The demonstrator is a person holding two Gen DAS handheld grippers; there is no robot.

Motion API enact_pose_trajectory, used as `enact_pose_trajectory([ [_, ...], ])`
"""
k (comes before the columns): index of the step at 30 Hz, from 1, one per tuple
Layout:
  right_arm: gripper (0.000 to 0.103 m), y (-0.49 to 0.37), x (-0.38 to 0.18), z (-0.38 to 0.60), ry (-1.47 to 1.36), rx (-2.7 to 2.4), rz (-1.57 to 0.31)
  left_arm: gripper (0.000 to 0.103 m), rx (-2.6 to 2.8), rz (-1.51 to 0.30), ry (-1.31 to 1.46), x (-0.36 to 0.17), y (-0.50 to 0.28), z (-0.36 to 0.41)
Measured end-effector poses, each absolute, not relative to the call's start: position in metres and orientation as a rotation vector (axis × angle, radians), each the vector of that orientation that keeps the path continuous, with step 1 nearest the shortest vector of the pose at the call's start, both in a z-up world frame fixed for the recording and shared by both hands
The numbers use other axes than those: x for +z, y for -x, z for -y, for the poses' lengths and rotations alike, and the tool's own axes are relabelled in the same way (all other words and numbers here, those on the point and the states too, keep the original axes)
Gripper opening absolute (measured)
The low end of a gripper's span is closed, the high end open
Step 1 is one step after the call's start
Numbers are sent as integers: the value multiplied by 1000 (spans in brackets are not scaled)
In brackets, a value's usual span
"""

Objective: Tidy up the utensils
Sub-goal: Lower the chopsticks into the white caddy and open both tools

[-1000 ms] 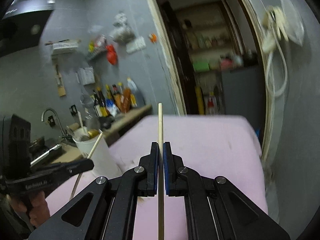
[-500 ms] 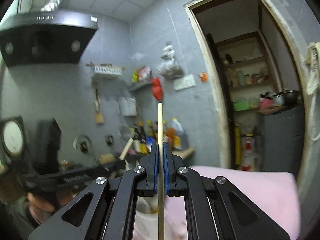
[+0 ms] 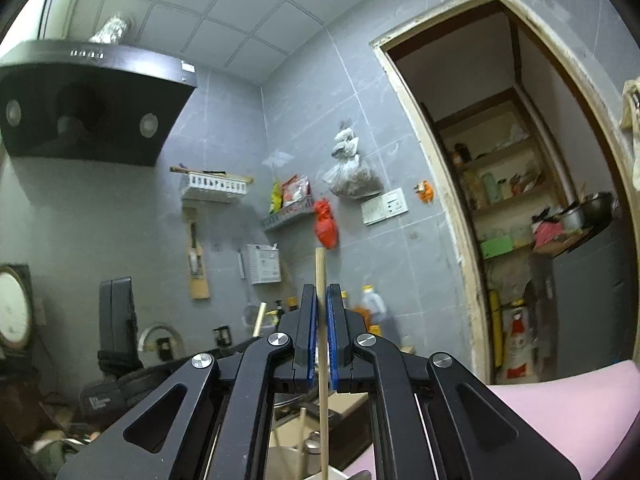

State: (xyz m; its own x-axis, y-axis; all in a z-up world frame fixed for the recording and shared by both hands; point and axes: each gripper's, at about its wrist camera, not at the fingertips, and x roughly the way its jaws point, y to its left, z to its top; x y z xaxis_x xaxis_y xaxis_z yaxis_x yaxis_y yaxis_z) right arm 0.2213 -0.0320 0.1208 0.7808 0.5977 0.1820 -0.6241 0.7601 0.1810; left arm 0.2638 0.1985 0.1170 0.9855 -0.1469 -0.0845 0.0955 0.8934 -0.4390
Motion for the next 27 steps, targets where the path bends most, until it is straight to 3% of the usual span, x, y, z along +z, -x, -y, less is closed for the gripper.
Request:
enact_pose_trajectory([
  [9,3,-234,110,24,-207,656,53,3,-66,-100,520,99,-274,-220],
  [23,5,-228,94,34,-189,649,-23,3,-25,-84,395,76,-263,-197],
  [26,12,-224,91,38,-181,636,-42,5,-39,-121,344,70,-259,-190],
  [27,19,-222,90,41,-179,630,-48,6,-44,-134,337,68,-259,-189],
])
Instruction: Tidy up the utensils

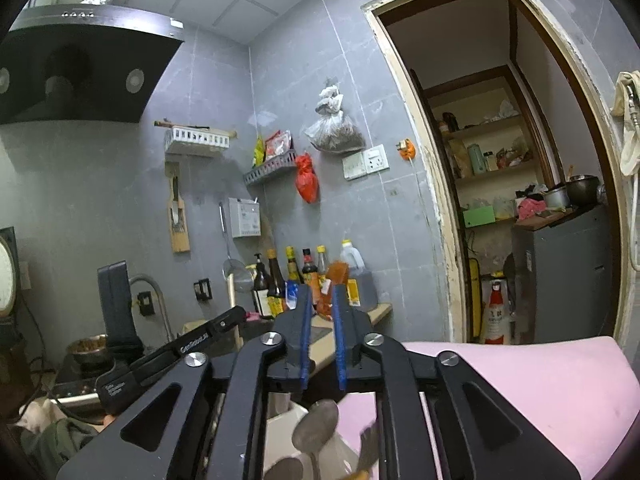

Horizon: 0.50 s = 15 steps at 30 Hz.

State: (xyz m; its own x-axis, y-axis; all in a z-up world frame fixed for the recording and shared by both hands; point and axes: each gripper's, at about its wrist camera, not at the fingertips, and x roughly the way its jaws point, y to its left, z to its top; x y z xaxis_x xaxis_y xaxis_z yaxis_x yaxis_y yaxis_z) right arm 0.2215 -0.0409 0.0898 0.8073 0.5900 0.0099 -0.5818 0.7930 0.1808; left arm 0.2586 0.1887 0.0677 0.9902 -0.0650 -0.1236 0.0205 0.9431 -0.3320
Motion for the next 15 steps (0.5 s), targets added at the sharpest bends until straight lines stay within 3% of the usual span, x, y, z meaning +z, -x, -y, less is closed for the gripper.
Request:
enact_pose_trajectory([
  [1,25,-220,89,43,-178,626,-51,7,-53,-155,332,65,-257,-187],
  [3,25,-216,88,47,-172,613,-60,15,-66,-180,330,61,-254,-185],
  [5,28,-211,87,52,-163,596,-69,32,-75,-205,328,58,-250,-183],
  [9,48,-200,84,62,-159,568,-81,39,-92,-226,321,56,-238,-177],
  [14,57,-182,81,74,-128,524,-103,55,-101,-244,288,58,-216,-164],
  [15,64,-177,81,77,-125,511,-105,57,-100,-247,278,58,-210,-161],
])
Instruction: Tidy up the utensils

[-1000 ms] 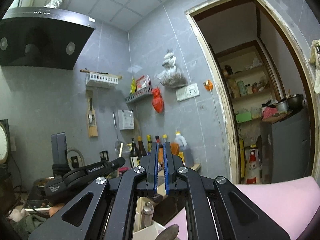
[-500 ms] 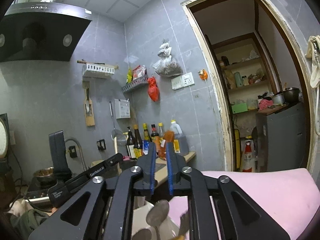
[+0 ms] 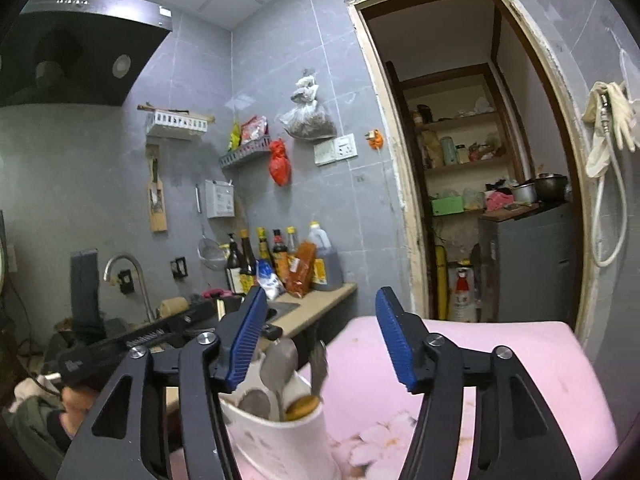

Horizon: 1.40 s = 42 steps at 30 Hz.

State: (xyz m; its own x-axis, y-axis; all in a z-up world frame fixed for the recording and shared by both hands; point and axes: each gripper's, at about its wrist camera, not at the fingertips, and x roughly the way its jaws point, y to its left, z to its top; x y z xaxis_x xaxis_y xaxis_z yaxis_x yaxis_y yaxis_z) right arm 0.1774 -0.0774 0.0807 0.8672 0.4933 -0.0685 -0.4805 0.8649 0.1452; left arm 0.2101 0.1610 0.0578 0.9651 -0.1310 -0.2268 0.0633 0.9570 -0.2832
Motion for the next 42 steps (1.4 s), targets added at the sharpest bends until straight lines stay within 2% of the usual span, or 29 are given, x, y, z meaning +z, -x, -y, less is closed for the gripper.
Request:
enact_pose_trajectory([
  [1,71,-173,80,80,-126,502,-105,63,-100,-250,270,58,-204,-158],
  [2,73,-170,80,83,-126,495,-106,70,-102,-255,264,57,-200,-155],
  [7,81,-151,78,100,-121,435,-145,74,-121,-308,222,49,-172,-134],
  [10,87,-140,76,113,-128,397,-167,89,-137,-337,191,44,-158,-119],
  [11,89,-135,75,118,-128,380,-174,90,-138,-337,181,43,-153,-115],
  [13,100,-126,72,128,-129,350,-187,90,-148,-331,157,40,-141,-105],
  [15,102,-117,71,135,-126,325,-198,90,-160,-336,137,38,-130,-95],
  [20,103,-90,64,144,-67,252,-222,94,-174,-367,162,30,-108,-82],
  [30,103,-45,48,147,-7,173,-219,94,-108,-373,161,14,-73,-75],
  [42,103,-48,35,148,3,134,-244,94,-79,-371,149,2,-68,-76],
])
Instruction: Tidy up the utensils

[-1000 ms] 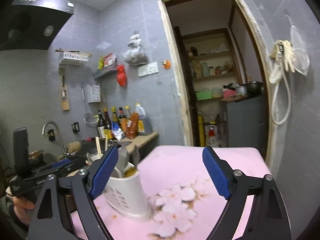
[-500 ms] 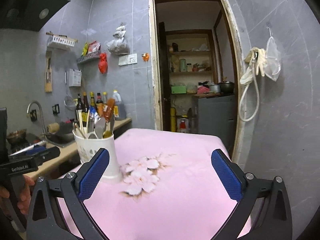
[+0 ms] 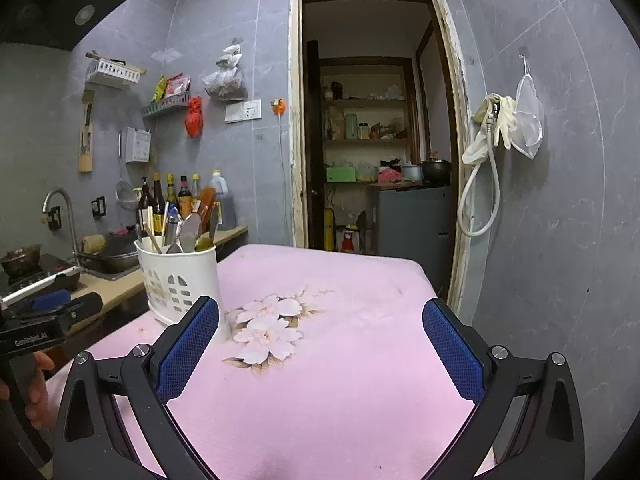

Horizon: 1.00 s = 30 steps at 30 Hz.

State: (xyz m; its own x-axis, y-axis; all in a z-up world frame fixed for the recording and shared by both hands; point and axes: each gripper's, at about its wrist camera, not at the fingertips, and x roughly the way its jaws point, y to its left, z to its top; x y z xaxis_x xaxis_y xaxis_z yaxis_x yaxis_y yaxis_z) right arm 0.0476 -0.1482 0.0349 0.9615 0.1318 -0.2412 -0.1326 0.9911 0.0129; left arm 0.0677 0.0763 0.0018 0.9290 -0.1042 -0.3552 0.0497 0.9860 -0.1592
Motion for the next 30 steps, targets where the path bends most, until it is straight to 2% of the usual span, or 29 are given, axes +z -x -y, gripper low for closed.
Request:
enact_pose_trajectory([
  [30,103,-48,32,151,4,126,-264,94,-89,-375,142,-2,-64,-75],
])
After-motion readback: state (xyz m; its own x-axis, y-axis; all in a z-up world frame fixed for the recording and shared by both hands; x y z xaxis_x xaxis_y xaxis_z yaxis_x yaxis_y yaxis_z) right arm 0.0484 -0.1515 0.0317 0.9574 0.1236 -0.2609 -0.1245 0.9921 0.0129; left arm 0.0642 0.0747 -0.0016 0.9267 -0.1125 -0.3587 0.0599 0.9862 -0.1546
